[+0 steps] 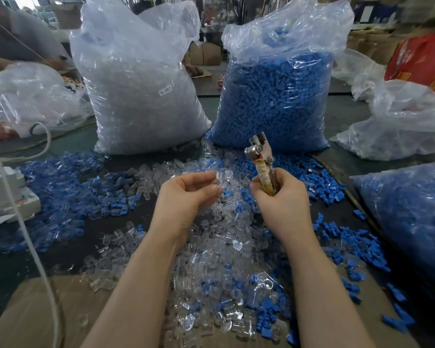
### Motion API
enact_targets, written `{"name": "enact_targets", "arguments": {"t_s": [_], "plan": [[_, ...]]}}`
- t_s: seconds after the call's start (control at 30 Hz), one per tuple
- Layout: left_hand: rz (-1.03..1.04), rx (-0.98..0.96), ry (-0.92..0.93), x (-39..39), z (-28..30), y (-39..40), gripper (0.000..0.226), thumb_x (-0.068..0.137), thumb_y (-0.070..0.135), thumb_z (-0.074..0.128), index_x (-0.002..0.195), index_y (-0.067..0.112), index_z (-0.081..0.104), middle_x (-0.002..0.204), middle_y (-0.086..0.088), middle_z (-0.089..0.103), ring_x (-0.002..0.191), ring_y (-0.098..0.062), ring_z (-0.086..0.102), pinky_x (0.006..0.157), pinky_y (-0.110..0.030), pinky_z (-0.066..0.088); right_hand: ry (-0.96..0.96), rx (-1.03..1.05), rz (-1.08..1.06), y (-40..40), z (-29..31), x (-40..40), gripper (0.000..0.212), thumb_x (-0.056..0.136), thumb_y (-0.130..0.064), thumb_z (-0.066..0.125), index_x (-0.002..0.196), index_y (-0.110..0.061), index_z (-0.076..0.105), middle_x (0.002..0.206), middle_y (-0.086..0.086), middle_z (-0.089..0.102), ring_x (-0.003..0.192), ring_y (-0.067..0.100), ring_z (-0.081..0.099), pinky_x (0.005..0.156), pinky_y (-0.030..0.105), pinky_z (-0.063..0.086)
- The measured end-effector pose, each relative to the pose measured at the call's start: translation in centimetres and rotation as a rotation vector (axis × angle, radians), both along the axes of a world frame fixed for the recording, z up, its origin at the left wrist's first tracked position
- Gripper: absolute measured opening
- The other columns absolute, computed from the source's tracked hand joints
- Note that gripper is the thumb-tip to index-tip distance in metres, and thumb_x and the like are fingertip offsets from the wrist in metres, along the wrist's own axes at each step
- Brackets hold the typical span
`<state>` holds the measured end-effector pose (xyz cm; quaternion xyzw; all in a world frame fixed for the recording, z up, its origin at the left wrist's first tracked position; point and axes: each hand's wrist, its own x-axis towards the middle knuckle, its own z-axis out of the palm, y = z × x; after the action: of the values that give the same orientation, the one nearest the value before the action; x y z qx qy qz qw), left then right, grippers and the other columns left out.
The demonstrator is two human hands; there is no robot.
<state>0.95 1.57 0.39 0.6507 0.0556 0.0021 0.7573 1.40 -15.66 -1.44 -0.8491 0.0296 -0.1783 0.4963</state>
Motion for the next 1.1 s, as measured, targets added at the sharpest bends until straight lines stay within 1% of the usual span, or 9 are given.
{"name": "enact_targets", "arguments": {"t_s": [0.07,0.1,0.23,0.3,0.5,0.63,0.73,0.87,1.1], "plan": [[0.043,0.008,0.02,0.0,-0.2,0.0,0.024,0.079,-0.003,0.073,0.097,0.012,0.074,0.091,-0.006,0.077,0.09,-0.02,0.074,0.074,-0.023,0.059,-0.037,0.063,0.04,0.2,0.1,0.0,0.012,0.088,-0.027,0.068,0.08,-0.02,0.061,0.064,-0.007,0.056,0.059,0.014,0.049,0.058,0.036,0.045],[0.065,0.001,0.026,0.0,-0.2,0.0,0.023,0.078,-0.003,0.074,0.095,0.012,0.074,0.09,-0.006,0.077,0.089,-0.021,0.074,0.074,-0.023,0.059,-0.054,0.08,0.059,0.3,0.1,0.0,0.012,0.088,-0.026,0.068,0.081,-0.02,0.061,0.062,-0.008,0.053,0.057,0.01,0.046,0.056,0.034,0.043],[0.13,-0.03,0.029,0.0,-0.2,-0.2,0.023,0.076,-0.005,0.075,0.087,0.015,0.076,0.089,-0.009,0.076,0.086,-0.021,0.073,0.075,-0.026,0.059,-0.099,0.121,0.141,0.5,0.1,-0.1,0.01,0.09,-0.022,0.068,0.083,-0.019,0.061,0.059,-0.017,0.054,0.052,0.002,0.044,0.051,0.016,0.036],[0.126,-0.067,0.036,-0.1,-0.1,-0.4,0.023,0.076,-0.006,0.075,0.085,0.016,0.076,0.085,-0.007,0.076,0.084,-0.018,0.073,0.073,-0.024,0.059,-0.117,0.117,0.163,0.6,0.1,-0.2,0.01,0.09,-0.02,0.068,0.083,-0.017,0.061,0.059,-0.02,0.054,0.052,0.002,0.044,0.05,0.014,0.035],[0.112,-0.148,0.064,-0.2,0.3,-1.2,0.019,0.076,-0.003,0.075,0.092,0.007,0.071,0.079,-0.007,0.076,0.074,-0.015,0.074,0.062,-0.019,0.057,-0.164,0.127,0.185,1.2,0.2,-0.2,0.013,0.09,-0.022,0.069,0.084,-0.014,0.061,0.058,-0.016,0.052,0.052,0.005,0.042,0.051,0.019,0.035],[0.076,-0.152,0.072,-0.5,0.5,-1.5,0.011,0.078,0.0,0.075,0.086,0.006,0.072,0.074,-0.007,0.075,0.069,-0.014,0.073,0.058,-0.019,0.057,-0.164,0.146,0.186,1.3,0.1,-0.2,0.015,0.09,-0.025,0.069,0.083,-0.014,0.06,0.059,-0.017,0.053,0.052,0.004,0.043,0.052,0.019,0.035],[0.059,-0.168,0.07,-0.6,0.8,-1.9,0.007,0.081,0.0,0.073,0.084,0.006,0.071,0.074,-0.008,0.075,0.068,-0.014,0.073,0.057,-0.02,0.057,-0.179,0.155,0.192,1.5,0.2,-0.3,0.015,0.09,-0.025,0.069,0.083,-0.015,0.06,0.06,-0.015,0.054,0.053,0.004,0.044,0.052,0.019,0.037],[0.056,-0.164,0.068,-0.6,1.0,-2.1,0.008,0.08,0.0,0.074,0.082,0.007,0.073,0.077,-0.01,0.076,0.07,-0.016,0.074,0.056,-0.02,0.056,-0.208,0.166,0.179,1.5,0.3,-0.4,0.016,0.09,-0.022,0.069,0.083,-0.012,0.06,0.06,-0.008,0.052,0.056,0.008,0.044,0.055,0.031,0.041],[0.055,-0.11,-0.012,-0.9,1.3,-2.4,0.008,0.079,0.0,0.076,0.083,0.006,0.074,0.079,-0.013,0.076,0.074,-0.019,0.074,0.062,-0.022,0.057,-0.218,0.173,0.165,1.9,0.4,-0.4,0.016,0.09,-0.022,0.069,0.083,-0.011,0.059,0.063,-0.001,0.054,0.058,0.014,0.047,0.056,0.039,0.043]]}}
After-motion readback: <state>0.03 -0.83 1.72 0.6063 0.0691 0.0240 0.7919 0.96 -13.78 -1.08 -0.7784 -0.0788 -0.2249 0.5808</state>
